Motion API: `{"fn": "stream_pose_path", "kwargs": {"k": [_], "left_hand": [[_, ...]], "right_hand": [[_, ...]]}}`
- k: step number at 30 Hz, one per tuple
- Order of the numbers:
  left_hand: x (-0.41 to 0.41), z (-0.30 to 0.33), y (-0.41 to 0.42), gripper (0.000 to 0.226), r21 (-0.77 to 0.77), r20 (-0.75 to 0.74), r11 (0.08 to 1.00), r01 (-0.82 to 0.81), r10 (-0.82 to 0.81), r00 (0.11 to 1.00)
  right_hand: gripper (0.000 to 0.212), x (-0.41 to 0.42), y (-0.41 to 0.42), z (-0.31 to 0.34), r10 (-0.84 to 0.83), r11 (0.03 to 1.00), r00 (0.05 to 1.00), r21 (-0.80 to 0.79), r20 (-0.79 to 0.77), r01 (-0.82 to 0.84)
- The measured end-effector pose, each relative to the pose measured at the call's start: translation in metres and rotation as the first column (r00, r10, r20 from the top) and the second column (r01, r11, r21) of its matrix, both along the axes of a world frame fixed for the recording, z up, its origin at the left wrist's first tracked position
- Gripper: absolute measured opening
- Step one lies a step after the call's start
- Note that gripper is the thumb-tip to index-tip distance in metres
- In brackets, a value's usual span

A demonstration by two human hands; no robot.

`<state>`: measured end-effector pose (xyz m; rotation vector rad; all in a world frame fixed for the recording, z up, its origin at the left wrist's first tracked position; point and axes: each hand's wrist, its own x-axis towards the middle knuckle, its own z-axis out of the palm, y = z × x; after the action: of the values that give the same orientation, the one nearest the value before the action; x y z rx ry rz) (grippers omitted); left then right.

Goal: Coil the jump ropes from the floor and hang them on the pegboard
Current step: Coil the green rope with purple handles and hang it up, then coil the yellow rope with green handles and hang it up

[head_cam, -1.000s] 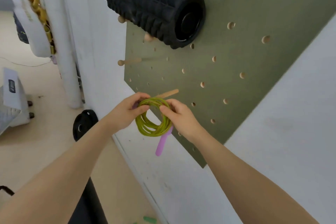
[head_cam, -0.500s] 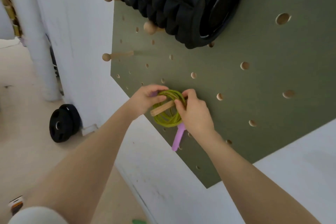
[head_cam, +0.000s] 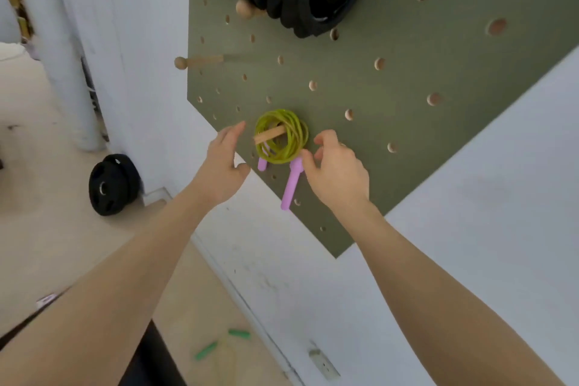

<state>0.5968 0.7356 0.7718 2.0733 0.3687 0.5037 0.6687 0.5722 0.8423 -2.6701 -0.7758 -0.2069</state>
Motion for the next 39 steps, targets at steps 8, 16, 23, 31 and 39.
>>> {"fn": "stream_pose_path", "kwargs": {"k": [8, 16, 23, 31, 39], "left_hand": [[-0.107, -0.009, -0.13, 0.022, -0.385, -0.108, 0.921, -0.06, 0.02, 0.994], [-0.145, -0.058, -0.233, 0.023, -0.405, -0.309, 0.91, -0.089, -0.044, 0.95], [-0.102, -0.229, -0.29, 0.021, -0.381, -0.493, 0.901, -0.207, -0.008, 0.87], [-0.104, -0.539, -0.28, 0.03, -0.092, -0.679, 0.947, -0.308, 0.166, 0.715], [-0.104, -0.735, -0.214, 0.043, 0.089, -0.729, 0.973, -0.214, 0.21, 0.651]], "right_hand": [[0.022, -0.109, -0.128, -0.04, 0.055, 0.99, 0.98, -0.114, -0.19, -0.078], [0.014, -0.131, -0.205, -0.123, 0.055, 0.979, 0.845, -0.14, -0.532, -0.152], [0.01, -0.074, -0.232, -0.291, 0.048, 0.97, 0.779, -0.157, -0.626, -0.186], [0.029, -0.065, -0.225, -0.59, 0.141, 0.935, 0.726, -0.15, -0.673, -0.321], [0.028, -0.064, -0.157, -0.85, 0.149, 0.911, 0.756, -0.208, -0.637, -0.355]]}}
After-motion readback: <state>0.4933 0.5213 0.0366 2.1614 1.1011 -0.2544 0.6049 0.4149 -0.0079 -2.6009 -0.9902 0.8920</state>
